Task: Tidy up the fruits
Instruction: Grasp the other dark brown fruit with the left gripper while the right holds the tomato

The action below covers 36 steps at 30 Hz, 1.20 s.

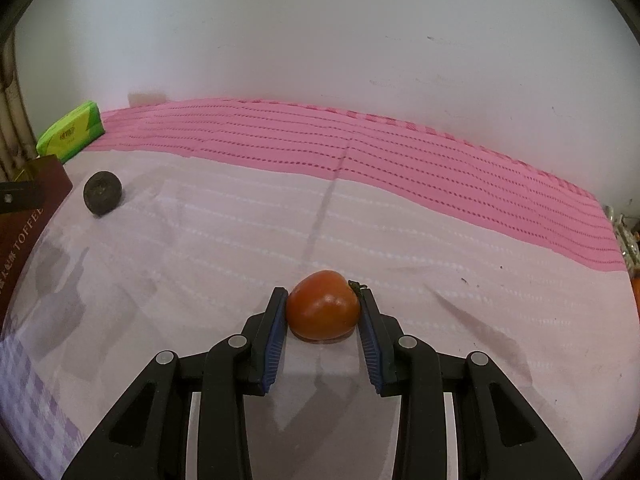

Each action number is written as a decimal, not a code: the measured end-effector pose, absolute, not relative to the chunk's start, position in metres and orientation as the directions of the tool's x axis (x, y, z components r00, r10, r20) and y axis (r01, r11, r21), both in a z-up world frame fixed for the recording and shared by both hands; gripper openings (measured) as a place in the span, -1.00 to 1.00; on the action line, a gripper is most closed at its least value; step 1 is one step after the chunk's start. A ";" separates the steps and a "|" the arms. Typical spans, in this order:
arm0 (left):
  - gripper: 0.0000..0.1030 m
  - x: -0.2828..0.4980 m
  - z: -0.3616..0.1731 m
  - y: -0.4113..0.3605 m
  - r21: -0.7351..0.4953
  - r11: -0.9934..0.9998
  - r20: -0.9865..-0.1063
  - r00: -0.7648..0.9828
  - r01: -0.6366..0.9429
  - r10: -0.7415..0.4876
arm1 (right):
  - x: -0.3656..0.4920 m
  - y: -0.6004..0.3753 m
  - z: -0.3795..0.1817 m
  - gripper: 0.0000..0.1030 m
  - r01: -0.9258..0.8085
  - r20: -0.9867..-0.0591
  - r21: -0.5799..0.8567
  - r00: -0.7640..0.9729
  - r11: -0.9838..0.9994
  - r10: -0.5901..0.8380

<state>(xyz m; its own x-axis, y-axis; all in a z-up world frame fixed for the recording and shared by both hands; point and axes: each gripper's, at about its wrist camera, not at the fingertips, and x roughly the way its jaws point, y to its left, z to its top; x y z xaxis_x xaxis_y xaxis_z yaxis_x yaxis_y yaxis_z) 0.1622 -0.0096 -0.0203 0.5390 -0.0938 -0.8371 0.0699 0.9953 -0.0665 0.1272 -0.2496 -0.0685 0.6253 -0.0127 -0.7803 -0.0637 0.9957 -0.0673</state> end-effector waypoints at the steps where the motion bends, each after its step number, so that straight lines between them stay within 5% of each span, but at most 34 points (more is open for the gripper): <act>1: 0.80 0.166 -0.024 -0.011 -0.072 0.995 -0.841 0.533 0.067 -0.096 | 0.128 -0.249 -0.069 -0.30 -0.064 -0.780 -0.064 0.625 0.996 -0.010; 18: 0.09 0.212 -0.055 -0.030 -0.122 0.991 -0.872 0.471 0.050 -0.132 | 0.123 -0.262 -0.069 -0.30 -0.065 -0.785 -0.025 0.619 0.998 0.021; 24: -0.41 0.208 -0.055 -0.035 -0.150 0.985 -0.877 0.449 0.082 -0.171 | 0.123 -0.262 -0.069 -0.30 -0.065 -0.785 -0.025 0.619 0.998 0.021; 29: -0.59 0.194 -0.051 -0.041 -0.121 0.985 -0.876 0.454 0.123 -0.164 | 0.124 -0.262 -0.069 -0.30 -0.065 -0.785 -0.025 0.619 0.998 0.020; 36: -0.60 0.171 -0.050 -0.034 -0.122 0.982 -0.880 0.442 0.143 -0.174 | 0.123 -0.261 -0.069 -0.30 -0.065 -0.784 -0.036 0.620 0.997 0.013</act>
<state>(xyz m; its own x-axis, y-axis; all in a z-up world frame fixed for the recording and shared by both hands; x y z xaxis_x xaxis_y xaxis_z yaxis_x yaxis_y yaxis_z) 0.1706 -0.0342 -0.0497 0.4422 -0.1736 -0.8799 0.1430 0.9822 -0.1219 0.1232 -0.2611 -0.0691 0.6202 0.0126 -0.7843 -0.0654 0.9972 -0.0357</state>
